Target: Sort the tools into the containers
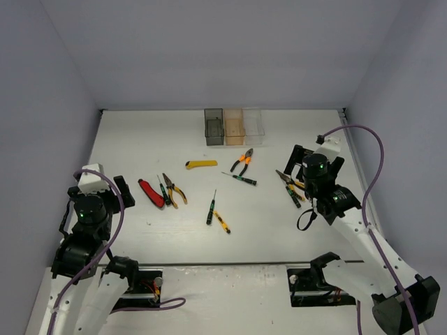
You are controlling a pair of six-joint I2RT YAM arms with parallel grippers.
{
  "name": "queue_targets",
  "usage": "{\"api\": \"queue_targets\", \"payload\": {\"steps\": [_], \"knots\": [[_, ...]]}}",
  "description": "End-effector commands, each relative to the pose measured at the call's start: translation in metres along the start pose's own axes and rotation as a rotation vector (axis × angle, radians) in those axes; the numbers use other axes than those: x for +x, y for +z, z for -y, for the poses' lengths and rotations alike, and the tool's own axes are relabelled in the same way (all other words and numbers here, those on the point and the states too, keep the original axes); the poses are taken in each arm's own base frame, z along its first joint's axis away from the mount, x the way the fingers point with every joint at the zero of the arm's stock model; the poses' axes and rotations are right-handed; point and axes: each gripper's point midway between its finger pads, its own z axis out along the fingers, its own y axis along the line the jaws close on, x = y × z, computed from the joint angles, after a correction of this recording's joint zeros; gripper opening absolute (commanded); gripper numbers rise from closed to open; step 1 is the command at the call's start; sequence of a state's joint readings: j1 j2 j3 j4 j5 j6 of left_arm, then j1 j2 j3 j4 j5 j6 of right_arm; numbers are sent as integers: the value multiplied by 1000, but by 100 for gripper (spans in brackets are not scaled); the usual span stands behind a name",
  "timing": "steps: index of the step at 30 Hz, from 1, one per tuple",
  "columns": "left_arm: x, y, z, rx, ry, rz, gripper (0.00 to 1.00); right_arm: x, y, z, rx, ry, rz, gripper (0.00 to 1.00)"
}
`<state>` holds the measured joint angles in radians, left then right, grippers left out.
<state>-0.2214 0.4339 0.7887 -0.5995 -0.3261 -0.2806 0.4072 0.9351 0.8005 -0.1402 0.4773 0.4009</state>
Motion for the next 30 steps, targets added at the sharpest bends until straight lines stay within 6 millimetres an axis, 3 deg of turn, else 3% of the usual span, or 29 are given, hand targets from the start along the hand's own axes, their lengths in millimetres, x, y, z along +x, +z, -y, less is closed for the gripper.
{"api": "queue_targets", "payload": {"steps": [1,3,4,6,9,10,16,19,20,23,30], "knots": [[-18,1,5,19,-23,63,82,-27,13,-8,57,32,58,100],[-18,1,8,30,-27,62,82,-18,20,-18,25,2,19,100],[-19,1,10,44,-27,63,82,-2,29,-29,-13,-32,-47,100],[-17,1,14,64,-18,53,82,10,44,-46,-34,-46,-108,100],[-17,0,14,68,-17,55,82,12,60,-69,-46,-41,-138,100],[-17,-1,14,70,-19,60,82,24,68,-76,-48,-53,-173,100],[-17,-3,16,85,-20,65,82,25,98,-120,-20,0,-174,100],[-16,-3,16,88,-16,62,82,45,116,-133,3,3,-210,92],[-16,-3,17,89,-17,63,82,53,125,-139,6,1,-228,81],[-16,-3,17,90,-16,64,82,69,134,-151,12,5,-252,65],[-16,-3,17,92,-14,64,82,106,142,-172,-8,-19,-307,54]]}}
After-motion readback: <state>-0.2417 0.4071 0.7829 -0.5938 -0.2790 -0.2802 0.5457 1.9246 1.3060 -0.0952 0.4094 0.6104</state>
